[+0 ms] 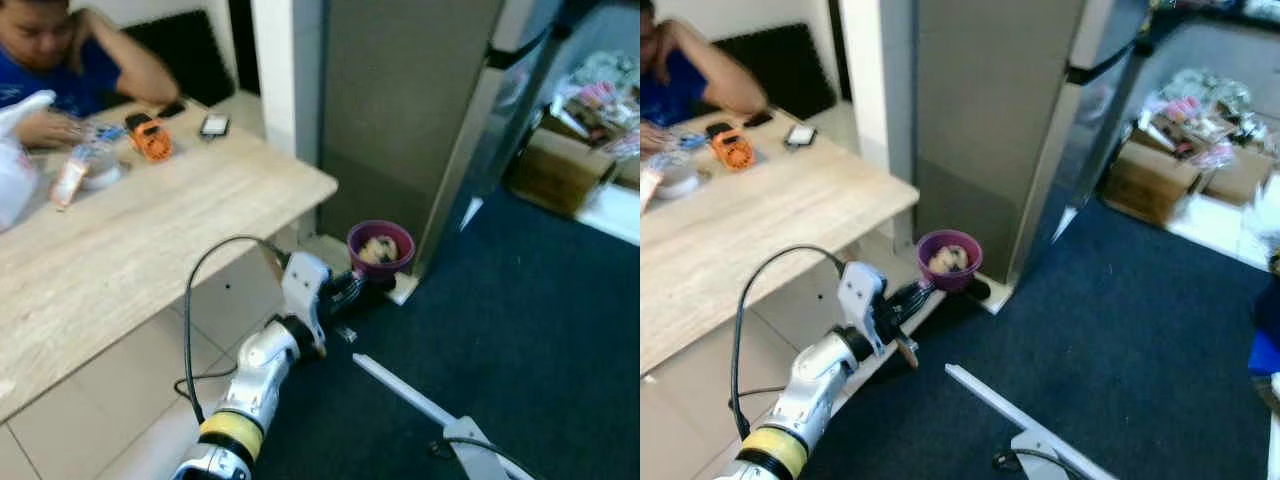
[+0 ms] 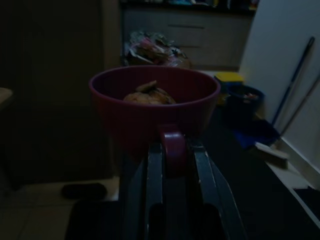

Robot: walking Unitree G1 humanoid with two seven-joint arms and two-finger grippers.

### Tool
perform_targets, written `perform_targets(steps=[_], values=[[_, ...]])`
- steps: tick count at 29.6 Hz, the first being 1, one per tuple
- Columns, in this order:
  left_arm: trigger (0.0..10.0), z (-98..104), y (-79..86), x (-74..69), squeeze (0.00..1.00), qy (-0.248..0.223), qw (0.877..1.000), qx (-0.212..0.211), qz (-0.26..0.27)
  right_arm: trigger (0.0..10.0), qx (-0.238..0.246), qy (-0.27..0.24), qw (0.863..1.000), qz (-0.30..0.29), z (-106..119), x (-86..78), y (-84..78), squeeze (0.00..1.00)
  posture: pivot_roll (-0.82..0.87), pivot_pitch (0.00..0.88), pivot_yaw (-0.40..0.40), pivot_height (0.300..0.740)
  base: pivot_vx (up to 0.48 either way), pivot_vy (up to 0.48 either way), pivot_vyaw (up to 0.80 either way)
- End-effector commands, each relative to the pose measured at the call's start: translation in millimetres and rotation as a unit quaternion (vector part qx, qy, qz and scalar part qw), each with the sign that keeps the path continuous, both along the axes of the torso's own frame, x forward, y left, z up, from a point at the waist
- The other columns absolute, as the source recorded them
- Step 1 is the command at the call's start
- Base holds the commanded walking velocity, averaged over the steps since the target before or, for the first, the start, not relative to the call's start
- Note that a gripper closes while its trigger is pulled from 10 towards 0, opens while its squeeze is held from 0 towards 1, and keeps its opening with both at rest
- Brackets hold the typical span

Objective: Restocking fridge

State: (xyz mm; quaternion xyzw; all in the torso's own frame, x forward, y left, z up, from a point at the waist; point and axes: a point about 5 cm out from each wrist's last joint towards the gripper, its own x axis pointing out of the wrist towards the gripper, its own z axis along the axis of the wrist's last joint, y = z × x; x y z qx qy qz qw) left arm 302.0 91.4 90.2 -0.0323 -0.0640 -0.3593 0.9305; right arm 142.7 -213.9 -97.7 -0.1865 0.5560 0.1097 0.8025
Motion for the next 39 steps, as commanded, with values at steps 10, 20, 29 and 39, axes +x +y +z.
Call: perform_targets(steps=[10,20,29,39], values=[[10.0,17.9,58.7,-5.0,0.0,-0.004,0.996,-0.039,-0.084,10.0,0.0,-0.009,1.0,-0.001,1.9,3.7,-2.0,0.0,-0.06,0.0,0.006,0.74,0.0,0.0,-0.77],[10.0,-6.3,125.7,-59.9,0.0,0.091,0.978,-0.053,-0.178,10.0,0.0,-0.016,1.0,0.002,2.5,5.6,-1.0,0.0,-0.06,0.0,0.006,0.74,0.0,0.0,-0.77],[10.0,1.3,129.2,-63.7,0.0,0.092,0.975,-0.082,-0.183,10.0,0.002,-0.025,1.0,-0.004,3.9,7.7,-3.4,0.0,-0.05,0.0,0.0,0.74,0.0,0.0,-0.09],[10.0,10.2,84.7,-58.3,0.0,0.075,0.959,-0.109,-0.252,10.0,0.036,-0.042,0.998,0.005,6.4,15.1,3.5,0.0,-0.05,0.0,-0.002,0.74,0.0,0.0,0.0]])
